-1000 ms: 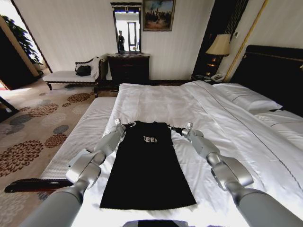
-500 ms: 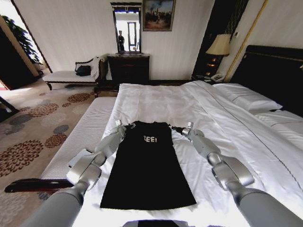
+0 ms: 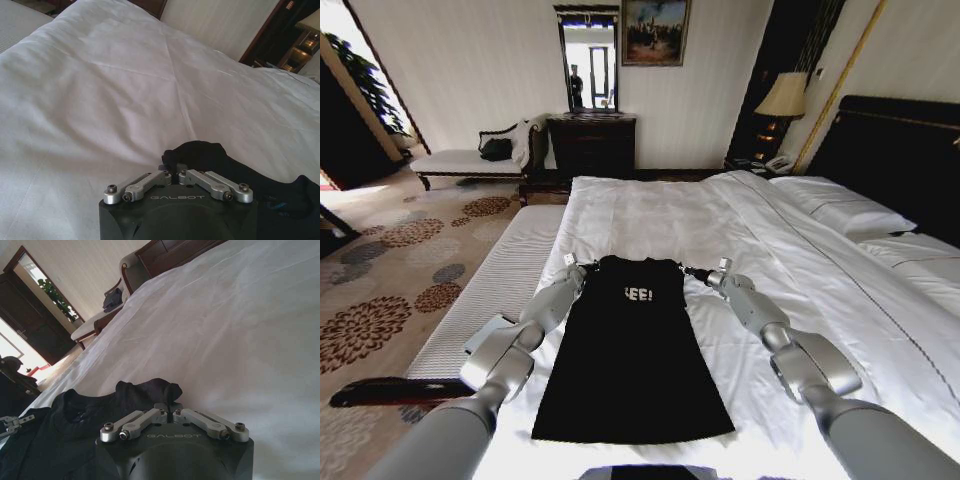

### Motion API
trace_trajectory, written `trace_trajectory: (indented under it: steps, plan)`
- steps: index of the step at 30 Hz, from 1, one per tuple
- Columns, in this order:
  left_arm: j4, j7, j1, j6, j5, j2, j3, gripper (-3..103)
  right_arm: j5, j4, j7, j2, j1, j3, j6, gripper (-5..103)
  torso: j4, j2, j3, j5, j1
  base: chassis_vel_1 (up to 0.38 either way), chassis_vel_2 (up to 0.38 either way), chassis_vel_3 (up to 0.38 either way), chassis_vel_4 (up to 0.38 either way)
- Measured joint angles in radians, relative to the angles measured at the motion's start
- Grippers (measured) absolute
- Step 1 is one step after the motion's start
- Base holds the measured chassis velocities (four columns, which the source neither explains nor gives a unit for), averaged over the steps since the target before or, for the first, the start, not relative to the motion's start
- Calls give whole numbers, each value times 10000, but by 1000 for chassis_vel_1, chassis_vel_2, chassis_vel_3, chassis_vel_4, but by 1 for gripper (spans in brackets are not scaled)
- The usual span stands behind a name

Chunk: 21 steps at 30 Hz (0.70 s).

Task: Fold the clothes on the bed.

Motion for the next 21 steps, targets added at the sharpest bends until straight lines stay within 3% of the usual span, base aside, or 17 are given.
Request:
trace_trajectory:
  steps: [10,18,21]
  plan:
    - [-343,-221,135,-113,-4,83,-40,1,149,243,6,-187,-123,-22,93,0,0,0,0,0,0,0,0,0,0]
    - [-1001,-333,64,-274,-538,398,60,1,352,389,267,-240,-21,81,638,0,5,0,0,-2,0,0,0,0,0]
    - [-1129,-374,-160,-297,-687,403,64,1,293,593,304,-295,88,19,724,0,-6,0,0,-2,1,0,0,0,0]
